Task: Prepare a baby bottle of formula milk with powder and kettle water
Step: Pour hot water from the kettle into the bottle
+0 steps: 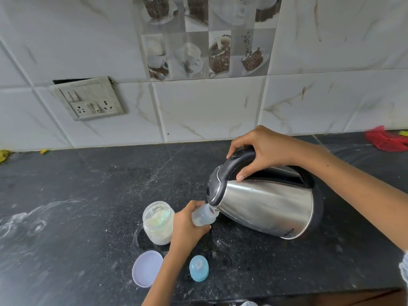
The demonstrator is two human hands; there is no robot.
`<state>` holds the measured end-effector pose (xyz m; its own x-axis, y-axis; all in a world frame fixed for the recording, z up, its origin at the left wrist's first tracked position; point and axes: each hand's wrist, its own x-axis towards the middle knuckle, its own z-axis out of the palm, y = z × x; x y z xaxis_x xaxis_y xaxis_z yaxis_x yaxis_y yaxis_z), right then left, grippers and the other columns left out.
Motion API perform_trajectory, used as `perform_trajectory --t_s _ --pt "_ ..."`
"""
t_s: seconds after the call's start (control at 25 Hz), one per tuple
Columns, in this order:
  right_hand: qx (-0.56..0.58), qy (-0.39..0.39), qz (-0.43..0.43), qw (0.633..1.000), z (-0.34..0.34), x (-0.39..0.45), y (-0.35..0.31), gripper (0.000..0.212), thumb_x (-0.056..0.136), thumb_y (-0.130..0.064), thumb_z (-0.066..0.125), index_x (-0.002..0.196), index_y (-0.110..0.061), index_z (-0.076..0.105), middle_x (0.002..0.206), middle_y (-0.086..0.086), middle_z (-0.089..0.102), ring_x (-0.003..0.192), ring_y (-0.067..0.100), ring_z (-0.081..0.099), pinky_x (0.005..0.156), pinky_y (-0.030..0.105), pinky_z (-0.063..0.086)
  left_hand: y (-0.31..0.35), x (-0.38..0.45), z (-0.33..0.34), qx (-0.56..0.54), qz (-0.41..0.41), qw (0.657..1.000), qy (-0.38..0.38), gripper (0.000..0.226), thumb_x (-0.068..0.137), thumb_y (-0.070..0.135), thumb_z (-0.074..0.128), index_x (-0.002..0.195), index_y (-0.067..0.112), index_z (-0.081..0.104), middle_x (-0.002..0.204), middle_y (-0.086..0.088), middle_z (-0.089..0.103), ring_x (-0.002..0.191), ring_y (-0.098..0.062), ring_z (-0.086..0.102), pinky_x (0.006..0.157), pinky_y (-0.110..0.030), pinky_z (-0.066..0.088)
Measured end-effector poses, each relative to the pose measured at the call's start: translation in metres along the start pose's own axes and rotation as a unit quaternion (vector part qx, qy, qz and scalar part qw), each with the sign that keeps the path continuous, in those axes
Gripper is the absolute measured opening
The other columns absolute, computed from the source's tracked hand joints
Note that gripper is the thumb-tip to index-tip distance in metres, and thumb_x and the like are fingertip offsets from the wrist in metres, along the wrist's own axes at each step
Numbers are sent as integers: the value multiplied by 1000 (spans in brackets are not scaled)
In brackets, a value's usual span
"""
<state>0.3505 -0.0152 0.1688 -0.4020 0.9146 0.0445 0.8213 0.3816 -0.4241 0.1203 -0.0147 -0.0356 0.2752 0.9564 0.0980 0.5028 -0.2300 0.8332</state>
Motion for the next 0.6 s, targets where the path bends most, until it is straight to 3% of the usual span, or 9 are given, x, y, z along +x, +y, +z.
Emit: perform_trajectory --t_s 0.2,0.6 --pt "-25 -29 3 999 -7 11 -8 40 64 -40 88 97 -25 72 79 -10 68 71 7 59 64 24 45 -5 0 2 11 4 1000 -15 59 57 12 84 111 24 63 100 13 68 93 -4 60 71 0 38" --pt "-61 -68 2 996 -13 24 -26 40 63 -39 89 95 -23 72 82 -3 68 76 16 61 66 33 47 -2 -1 3 5 1 1000 -22 58 57 13 86 107 29 61 99 15 66 93 -4 59 70 -3 39"
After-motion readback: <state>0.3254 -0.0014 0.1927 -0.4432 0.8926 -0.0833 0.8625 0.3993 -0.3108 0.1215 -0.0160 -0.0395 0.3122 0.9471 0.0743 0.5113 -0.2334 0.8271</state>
